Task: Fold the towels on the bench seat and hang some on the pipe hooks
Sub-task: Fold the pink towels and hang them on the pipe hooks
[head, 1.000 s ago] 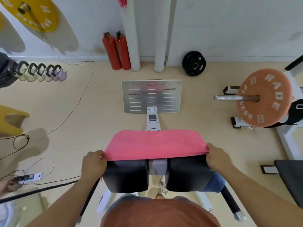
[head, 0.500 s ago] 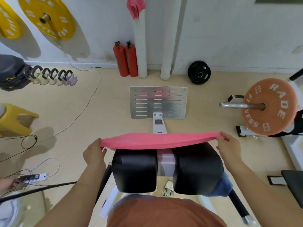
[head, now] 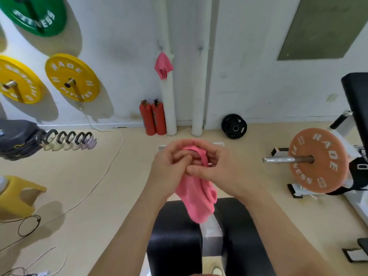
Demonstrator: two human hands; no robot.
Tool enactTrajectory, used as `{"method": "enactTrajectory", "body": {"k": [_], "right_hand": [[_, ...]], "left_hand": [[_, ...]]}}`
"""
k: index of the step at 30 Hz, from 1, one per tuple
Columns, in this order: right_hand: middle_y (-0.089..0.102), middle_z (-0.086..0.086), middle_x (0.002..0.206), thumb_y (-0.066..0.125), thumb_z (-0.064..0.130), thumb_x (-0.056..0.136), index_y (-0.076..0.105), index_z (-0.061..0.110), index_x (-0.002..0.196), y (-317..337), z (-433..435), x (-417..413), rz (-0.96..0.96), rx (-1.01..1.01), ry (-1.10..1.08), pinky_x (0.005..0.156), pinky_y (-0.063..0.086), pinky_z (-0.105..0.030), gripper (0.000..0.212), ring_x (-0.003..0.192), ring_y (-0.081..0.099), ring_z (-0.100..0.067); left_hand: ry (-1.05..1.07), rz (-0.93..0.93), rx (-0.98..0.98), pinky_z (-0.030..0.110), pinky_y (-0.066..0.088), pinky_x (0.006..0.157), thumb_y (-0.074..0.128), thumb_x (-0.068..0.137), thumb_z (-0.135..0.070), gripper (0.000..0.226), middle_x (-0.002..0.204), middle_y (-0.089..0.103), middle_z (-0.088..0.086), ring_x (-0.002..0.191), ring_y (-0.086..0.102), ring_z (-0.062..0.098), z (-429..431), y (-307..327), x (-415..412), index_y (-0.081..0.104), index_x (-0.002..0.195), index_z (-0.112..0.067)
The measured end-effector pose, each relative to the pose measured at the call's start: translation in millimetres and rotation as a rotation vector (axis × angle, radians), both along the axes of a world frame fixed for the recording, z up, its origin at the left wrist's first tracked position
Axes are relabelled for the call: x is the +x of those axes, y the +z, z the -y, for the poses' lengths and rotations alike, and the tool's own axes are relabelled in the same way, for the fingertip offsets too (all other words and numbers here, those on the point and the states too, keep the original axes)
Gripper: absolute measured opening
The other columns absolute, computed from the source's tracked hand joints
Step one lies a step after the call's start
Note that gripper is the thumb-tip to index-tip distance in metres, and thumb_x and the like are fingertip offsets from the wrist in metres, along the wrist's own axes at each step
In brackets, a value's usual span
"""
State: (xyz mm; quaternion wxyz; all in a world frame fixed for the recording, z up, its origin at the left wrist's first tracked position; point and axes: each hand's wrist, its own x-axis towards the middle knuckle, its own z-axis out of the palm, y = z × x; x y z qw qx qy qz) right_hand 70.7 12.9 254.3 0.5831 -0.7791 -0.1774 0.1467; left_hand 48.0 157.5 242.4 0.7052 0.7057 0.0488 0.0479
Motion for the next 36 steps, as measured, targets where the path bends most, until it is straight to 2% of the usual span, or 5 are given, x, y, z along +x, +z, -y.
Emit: {"method": "enactTrajectory", "body": {"k": [7, 11, 16, 24, 36], "right_hand": [[0.075, 0.01, 0.094, 0.055, -0.002, 0.088, 0.071, 0.036, 0.1, 16, -1, -5, 0.086, 0.153, -0.225, 0.083, 0.053, -0.019, 0.042, 0.095, 0.068, -0.001], [0.076, 0.006, 0.097, 0.05, -0.012, 0.085, 0.074, 0.027, 0.097, 29, 11, -5, 0.0, 0.235, -0.151, 0.083, 0.053, -0.02, 0.047, 0.096, 0.069, -0.007], [0.075, 0.001, 0.102, 0.059, -0.002, 0.085, 0.076, 0.021, 0.095, 35, 19, -4, -0.041, 0.311, -0.035, 0.086, 0.051, -0.02, 0.03, 0.103, 0.067, -0.01], [0.073, -0.013, 0.086, 0.057, -0.001, 0.092, 0.06, 0.025, 0.108, 48, 23, -3, 0.131, 0.222, -0.089, 0.075, 0.054, -0.041, 0.031, 0.079, 0.067, -0.025], [0.076, -0.009, 0.086, 0.07, 0.011, 0.084, 0.073, 0.008, 0.091, 66, 6, -12, 0.114, 0.309, -0.168, 0.083, 0.058, -0.037, 0.008, 0.087, 0.072, -0.025]], "left_hand": [[0.088, 0.201, 0.416, 0.014, 0.047, 0.068, 0.078, 0.075, -0.021, 0.02, 0.08, 0.063, -0.017, 0.075, 0.055, -0.004, -12, 26, -2, 0.07, 0.09, -0.032], [0.042, 0.196, 0.257, 0.025, 0.051, 0.08, 0.073, 0.079, -0.013, 0.016, 0.099, 0.066, -0.005, 0.094, 0.061, 0.004, -21, 25, -3, 0.071, 0.089, -0.024], [-0.056, 0.163, -0.18, 0.031, 0.046, 0.069, 0.063, 0.081, -0.034, 0.016, 0.073, 0.064, -0.003, 0.073, 0.055, 0.016, -20, 38, -5, 0.072, 0.075, -0.022], [-0.336, 0.304, 0.346, 0.013, 0.044, 0.068, 0.065, 0.081, -0.023, 0.011, 0.074, 0.069, -0.011, 0.073, 0.061, 0.001, -15, 76, -12, 0.074, 0.076, -0.027], [0.015, 0.371, 0.267, 0.016, 0.051, 0.072, 0.073, 0.071, -0.023, 0.011, 0.079, 0.075, -0.009, 0.078, 0.069, 0.006, -7, 85, -12, 0.075, 0.082, -0.023]]}}
